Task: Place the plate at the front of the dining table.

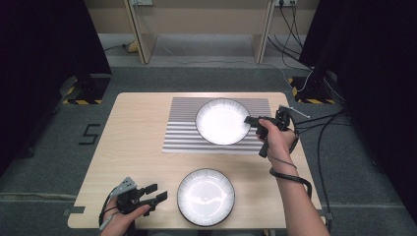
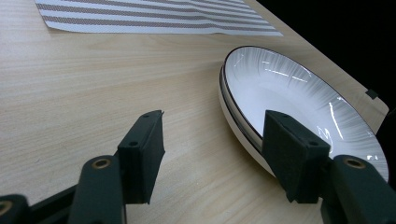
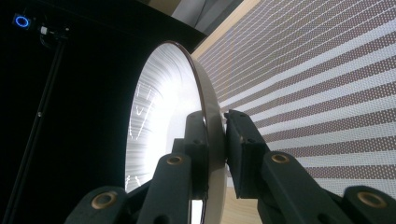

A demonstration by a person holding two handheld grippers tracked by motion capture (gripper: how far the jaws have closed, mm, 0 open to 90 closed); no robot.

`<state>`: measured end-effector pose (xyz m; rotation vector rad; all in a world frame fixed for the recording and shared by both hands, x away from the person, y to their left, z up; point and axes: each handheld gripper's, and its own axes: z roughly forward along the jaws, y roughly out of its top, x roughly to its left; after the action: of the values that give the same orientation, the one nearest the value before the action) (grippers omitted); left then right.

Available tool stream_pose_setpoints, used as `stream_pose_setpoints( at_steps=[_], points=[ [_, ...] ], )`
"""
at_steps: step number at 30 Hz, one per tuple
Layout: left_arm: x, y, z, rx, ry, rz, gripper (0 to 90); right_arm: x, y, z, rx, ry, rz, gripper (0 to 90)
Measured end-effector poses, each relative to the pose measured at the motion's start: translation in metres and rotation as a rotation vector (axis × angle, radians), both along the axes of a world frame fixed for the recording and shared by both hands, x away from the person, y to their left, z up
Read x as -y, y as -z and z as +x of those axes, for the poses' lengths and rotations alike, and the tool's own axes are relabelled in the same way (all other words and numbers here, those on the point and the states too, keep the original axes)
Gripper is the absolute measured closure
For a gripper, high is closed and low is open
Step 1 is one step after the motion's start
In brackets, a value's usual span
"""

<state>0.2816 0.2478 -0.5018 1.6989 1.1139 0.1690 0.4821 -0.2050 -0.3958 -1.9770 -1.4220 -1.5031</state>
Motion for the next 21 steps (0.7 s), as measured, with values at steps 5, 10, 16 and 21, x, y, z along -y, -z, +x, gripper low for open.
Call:
stream_pose_setpoints(
  at_steps=[5, 10, 16, 21],
  points=[
    [0.0, 0.0, 0.0, 0.001, -0.001, 0.0, 38.4, 0.001, 0.001, 0.002, -0.002, 0.006, -0.002, 79.0],
    [-0.001, 0.001, 0.0, -0.001, -0.002, 0.001, 38.4, 0.001, 0.002, 0.005, -0.004, 0.011, 0.001, 79.1],
    [0.0, 0.001, 0.0, -0.002, -0.003, 0.0, 38.4, 0.001, 0.003, 0.009, -0.003, 0.014, 0.0, 79.1],
    [0.0, 0.001, 0.0, -0.003, -0.002, 0.001, 38.4, 0.002, 0.003, 0.012, -0.009, 0.025, 0.004, 79.1]
  ],
)
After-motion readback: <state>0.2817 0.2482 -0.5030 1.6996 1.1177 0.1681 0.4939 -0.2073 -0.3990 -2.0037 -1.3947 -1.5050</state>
